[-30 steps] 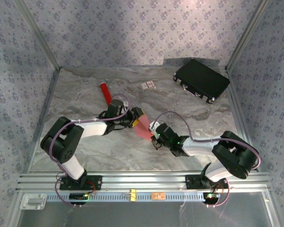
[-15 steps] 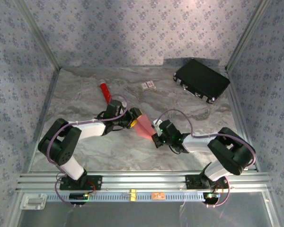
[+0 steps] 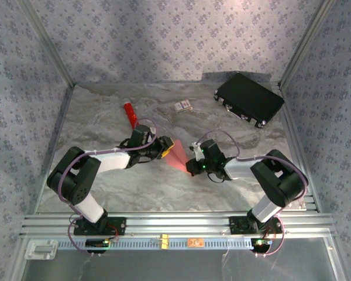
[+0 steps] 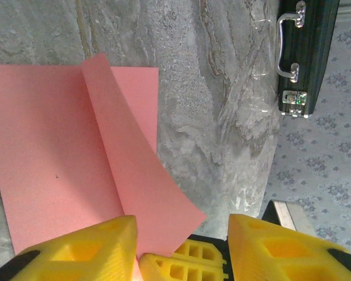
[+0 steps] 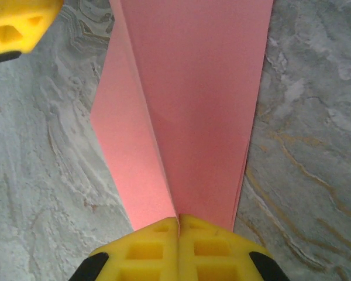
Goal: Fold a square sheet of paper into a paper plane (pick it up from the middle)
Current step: Fourth fold the wing at the center of the table.
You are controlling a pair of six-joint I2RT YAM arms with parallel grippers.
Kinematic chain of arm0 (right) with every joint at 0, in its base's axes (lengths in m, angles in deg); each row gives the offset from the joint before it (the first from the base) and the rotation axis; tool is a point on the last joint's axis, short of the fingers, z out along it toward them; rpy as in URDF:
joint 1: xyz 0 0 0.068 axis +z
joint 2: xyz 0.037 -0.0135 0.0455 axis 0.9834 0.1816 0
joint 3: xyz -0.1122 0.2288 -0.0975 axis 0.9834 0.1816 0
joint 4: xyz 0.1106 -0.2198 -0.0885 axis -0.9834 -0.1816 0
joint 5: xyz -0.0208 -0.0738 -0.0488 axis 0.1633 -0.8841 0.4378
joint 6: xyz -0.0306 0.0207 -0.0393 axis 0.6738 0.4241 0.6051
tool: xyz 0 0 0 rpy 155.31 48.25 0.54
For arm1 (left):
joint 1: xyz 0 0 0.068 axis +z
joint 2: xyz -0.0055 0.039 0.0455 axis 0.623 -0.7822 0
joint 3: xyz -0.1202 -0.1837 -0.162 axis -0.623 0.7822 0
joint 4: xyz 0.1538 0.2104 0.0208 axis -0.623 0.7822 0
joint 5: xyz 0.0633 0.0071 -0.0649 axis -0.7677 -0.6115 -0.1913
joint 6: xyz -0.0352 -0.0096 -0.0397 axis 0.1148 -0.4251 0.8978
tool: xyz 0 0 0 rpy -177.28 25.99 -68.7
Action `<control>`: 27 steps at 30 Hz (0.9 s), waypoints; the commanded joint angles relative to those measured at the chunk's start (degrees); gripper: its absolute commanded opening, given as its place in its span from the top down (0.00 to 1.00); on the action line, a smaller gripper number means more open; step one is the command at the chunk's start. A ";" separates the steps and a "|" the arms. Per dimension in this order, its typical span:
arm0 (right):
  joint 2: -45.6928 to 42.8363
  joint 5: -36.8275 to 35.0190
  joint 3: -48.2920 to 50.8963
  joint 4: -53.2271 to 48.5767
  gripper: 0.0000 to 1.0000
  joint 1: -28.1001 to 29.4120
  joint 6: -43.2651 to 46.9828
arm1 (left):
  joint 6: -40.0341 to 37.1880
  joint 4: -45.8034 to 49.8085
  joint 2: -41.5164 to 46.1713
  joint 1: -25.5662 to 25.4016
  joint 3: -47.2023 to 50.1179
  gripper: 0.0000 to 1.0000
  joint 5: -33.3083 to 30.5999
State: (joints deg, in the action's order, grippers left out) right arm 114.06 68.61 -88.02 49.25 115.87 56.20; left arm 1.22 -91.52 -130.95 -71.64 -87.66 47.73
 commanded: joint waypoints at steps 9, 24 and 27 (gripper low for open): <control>4.09 11.08 -2.51 0.88 0.96 -2.89 -9.60 | -0.18 -2.81 -2.07 -0.48 0.08 0.86 2.27; 4.27 9.66 -0.99 1.68 0.96 -3.05 -12.16 | 1.57 -7.75 -9.07 -2.66 -3.33 0.89 4.42; 4.39 9.38 -0.91 1.25 0.96 -3.09 -12.12 | 1.84 -8.38 -9.53 -2.67 -3.50 0.89 4.22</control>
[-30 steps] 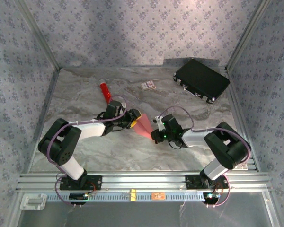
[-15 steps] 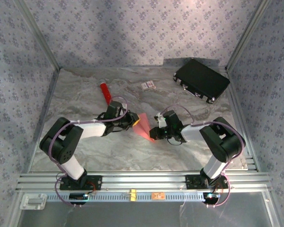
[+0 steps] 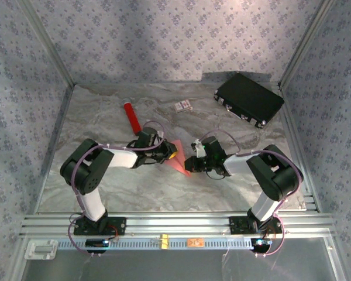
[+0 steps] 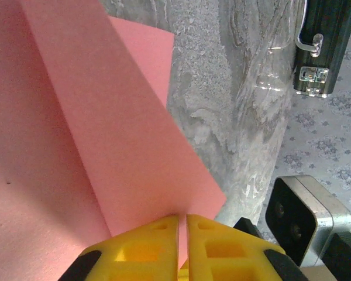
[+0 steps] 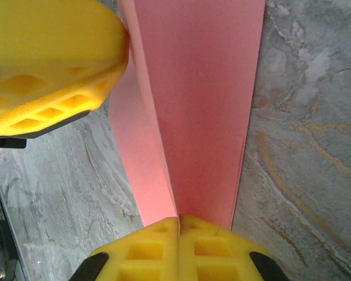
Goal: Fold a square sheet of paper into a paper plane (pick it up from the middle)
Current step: Fourth fold the wing at the center of the table.
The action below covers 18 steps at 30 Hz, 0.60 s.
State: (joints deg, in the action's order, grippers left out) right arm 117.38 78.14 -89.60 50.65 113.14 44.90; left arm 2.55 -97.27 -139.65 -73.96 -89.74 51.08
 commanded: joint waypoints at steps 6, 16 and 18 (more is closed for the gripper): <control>1.42 -0.72 0.61 -0.60 0.96 -0.37 -1.17 | 0.50 -2.75 -1.96 -0.41 -1.87 0.90 0.56; 1.74 -0.73 -0.17 -2.61 0.97 -0.39 -1.38 | 0.24 -3.43 -4.17 -0.42 -2.02 0.90 -0.26; 1.86 -0.69 -0.32 -3.13 0.97 -0.47 -1.39 | 0.12 -3.37 -4.44 -0.45 -2.13 0.90 -0.26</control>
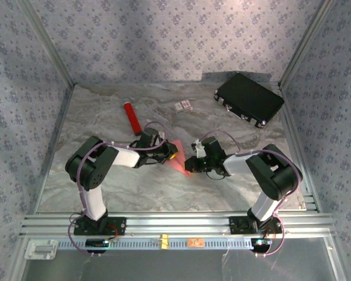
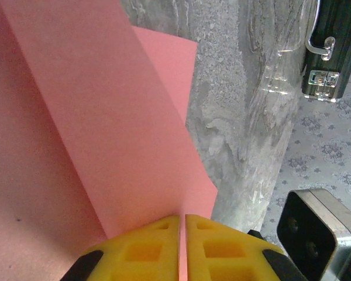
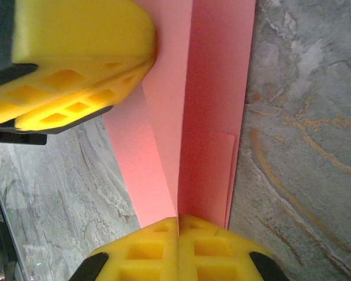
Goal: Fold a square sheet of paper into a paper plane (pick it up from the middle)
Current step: Fourth fold the wing at the center of the table.
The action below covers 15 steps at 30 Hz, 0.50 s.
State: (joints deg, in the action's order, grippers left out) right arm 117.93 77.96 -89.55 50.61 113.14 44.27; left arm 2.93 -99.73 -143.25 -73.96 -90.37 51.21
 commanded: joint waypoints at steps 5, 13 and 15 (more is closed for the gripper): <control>1.33 -0.50 -0.83 -4.21 0.96 -0.75 -0.76 | -0.66 -0.30 -1.12 -0.47 -1.60 0.90 -0.61; 1.57 0.40 -2.19 -7.47 0.97 -1.18 -0.82 | -1.36 0.67 -2.15 -0.62 -2.39 0.90 -0.93; 1.60 0.50 -2.45 -7.89 0.97 -1.34 -0.90 | -1.36 0.64 -2.50 -0.73 -2.58 0.90 -0.92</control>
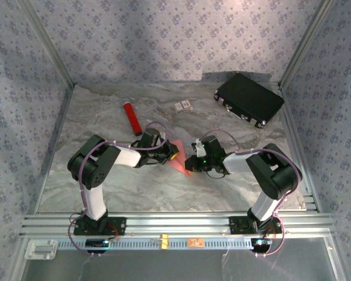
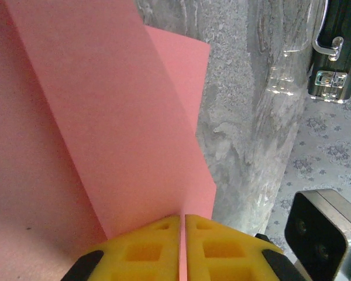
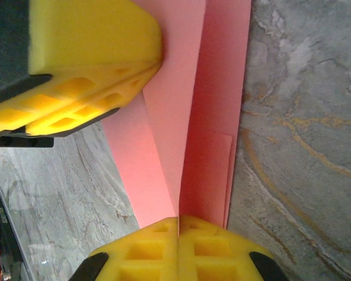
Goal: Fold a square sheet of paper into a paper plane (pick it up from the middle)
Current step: Fourth fold the wing at the center of the table.
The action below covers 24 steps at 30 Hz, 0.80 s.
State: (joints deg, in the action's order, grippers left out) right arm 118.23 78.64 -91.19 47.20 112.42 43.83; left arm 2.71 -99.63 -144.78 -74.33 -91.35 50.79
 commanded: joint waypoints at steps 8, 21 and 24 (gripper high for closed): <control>1.85 -0.17 -0.81 -4.83 0.97 -1.03 -1.05 | -1.67 1.30 -1.68 -0.54 -2.29 0.90 -0.58; 2.50 -0.10 -0.94 -5.37 0.97 -1.16 -1.35 | -2.46 2.28 -3.27 -0.79 -3.68 0.90 0.03; 2.42 -0.10 -0.90 -5.44 0.97 -1.17 -1.36 | -2.79 2.93 -3.62 -0.94 -3.96 0.90 0.07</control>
State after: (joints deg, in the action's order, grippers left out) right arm 118.87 80.08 -91.91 46.00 111.52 42.98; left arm 1.33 -98.07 -147.39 -74.74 -94.02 50.88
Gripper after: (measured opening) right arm 0.052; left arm 0.100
